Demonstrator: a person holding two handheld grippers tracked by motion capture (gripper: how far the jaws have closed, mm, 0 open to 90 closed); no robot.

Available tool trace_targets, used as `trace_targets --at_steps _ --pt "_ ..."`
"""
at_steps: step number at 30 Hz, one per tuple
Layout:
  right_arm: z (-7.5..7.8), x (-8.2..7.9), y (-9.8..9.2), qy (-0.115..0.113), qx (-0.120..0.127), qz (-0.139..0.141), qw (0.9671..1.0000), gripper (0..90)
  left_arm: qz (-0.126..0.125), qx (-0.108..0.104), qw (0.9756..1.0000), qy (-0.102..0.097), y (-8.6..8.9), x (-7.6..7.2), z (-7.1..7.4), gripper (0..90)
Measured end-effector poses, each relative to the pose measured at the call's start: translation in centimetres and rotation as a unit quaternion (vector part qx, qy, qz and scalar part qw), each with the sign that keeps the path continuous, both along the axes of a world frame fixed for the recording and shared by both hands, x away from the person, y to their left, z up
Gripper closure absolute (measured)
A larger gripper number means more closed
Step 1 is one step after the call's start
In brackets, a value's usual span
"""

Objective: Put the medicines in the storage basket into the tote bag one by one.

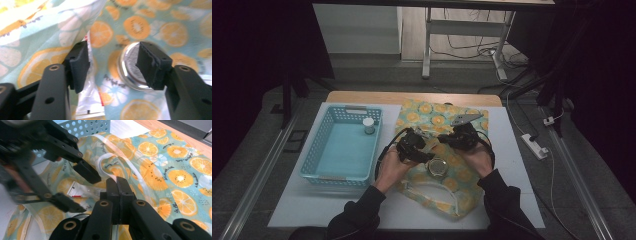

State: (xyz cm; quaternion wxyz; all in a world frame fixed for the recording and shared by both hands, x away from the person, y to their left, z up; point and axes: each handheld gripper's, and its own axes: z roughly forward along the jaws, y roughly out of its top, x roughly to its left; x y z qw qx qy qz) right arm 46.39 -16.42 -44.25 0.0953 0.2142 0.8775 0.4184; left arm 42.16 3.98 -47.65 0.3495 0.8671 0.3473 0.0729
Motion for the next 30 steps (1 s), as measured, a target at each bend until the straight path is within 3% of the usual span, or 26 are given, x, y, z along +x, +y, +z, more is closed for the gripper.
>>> trace_targets --at_steps 10,13,20,30 --pt "0.0 0.0 -0.1 0.0 0.0 0.0 1.0 90.0 -0.003 -0.012 0.9999 -0.009 1.5 -1.1 1.8 20.6" --pt "0.1 0.0 -0.1 0.0 0.001 0.0 1.0 90.0 0.003 -0.004 0.9999 -0.011 2.3 -1.3 2.1 17.7" --pt "0.1 -0.1 -0.1 0.0 0.003 -0.001 1.0 90.0 0.023 -0.026 0.9994 -0.005 4.9 -1.1 2.6 13.1" --pt "0.1 -0.1 0.0 0.0 0.001 0.0 1.0 90.0 0.048 -0.036 0.9982 -0.004 8.8 -0.8 3.3 3.0"
